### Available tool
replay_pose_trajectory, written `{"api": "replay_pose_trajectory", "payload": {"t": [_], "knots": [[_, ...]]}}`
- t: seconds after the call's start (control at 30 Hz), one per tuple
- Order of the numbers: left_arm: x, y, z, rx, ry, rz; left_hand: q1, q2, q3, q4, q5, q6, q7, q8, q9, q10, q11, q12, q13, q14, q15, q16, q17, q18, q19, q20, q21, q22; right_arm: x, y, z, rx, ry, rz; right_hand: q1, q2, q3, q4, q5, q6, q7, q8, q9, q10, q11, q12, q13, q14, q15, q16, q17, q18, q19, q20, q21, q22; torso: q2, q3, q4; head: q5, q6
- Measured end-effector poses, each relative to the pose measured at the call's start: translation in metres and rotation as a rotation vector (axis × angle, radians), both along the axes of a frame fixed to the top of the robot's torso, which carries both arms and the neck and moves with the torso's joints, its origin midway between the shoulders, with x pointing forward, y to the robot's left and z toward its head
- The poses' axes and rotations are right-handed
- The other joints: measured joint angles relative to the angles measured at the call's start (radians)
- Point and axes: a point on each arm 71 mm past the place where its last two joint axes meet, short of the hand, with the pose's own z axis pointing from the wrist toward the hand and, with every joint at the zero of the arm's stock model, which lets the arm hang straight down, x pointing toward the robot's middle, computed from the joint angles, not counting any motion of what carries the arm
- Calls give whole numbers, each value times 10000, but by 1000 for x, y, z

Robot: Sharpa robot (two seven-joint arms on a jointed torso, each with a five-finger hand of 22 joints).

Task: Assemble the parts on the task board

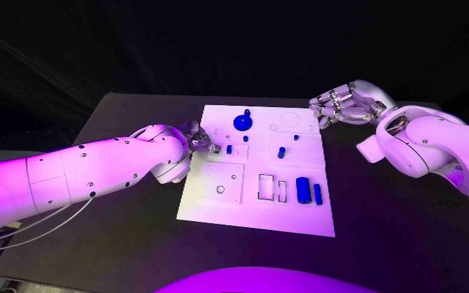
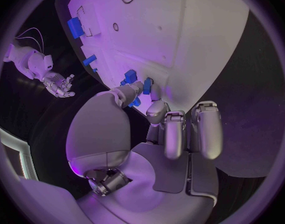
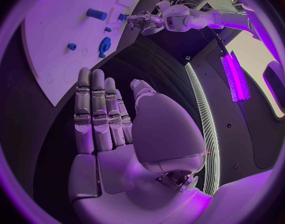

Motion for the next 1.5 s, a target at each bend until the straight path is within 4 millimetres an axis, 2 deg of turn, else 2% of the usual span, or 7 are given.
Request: {"api": "replay_pose_trajectory", "payload": {"t": [0.8,0.97,1.3,1.5], "knots": [[4,0,-1,79,81,-15,-92,-16,-23,83,0,109,-109,0,5,-1,0,40,30,0,1,0,-1,1,0,0,0,2,0,-1,0,-6,3,-19,-31,31,0,0,61,0,0,0,9,0,0,0,12,0,0,0,0,0,0,0,0,-16,-1,0,-6,-5,16],[5,1,-1,112,121,-54,-186,50,-110,224,0,121,-122,1,8,22,-22,82,125,0,1,0,0,0,0,1,-1,2,0,-1,0,-8,4,-26,-41,41,0,0,61,0,0,0,9,0,0,0,12,0,0,0,0,0,0,0,0,-16,-1,0,-5,-6,16],[7,1,0,165,180,-106,-370,49,-174,375,1,174,-107,24,25,76,-4,142,250,0,1,0,7,1,0,1,43,1,0,-1,0,-9,5,-29,-41,41,0,0,61,0,0,0,8,0,0,0,11,0,0,0,0,0,0,0,0,-16,0,-1,-3,5,2],[8,1,-1,201,228,-129,-559,39,-257,594,2,213,-145,32,27,108,-36,158,322,0,1,0,6,1,37,-36,43,0,0,-1,0,-10,6,-32,-41,41,0,0,61,0,0,0,7,0,0,0,10,0,0,0,0,0,0,0,0,-15,-1,0,-3,6,1]]}}
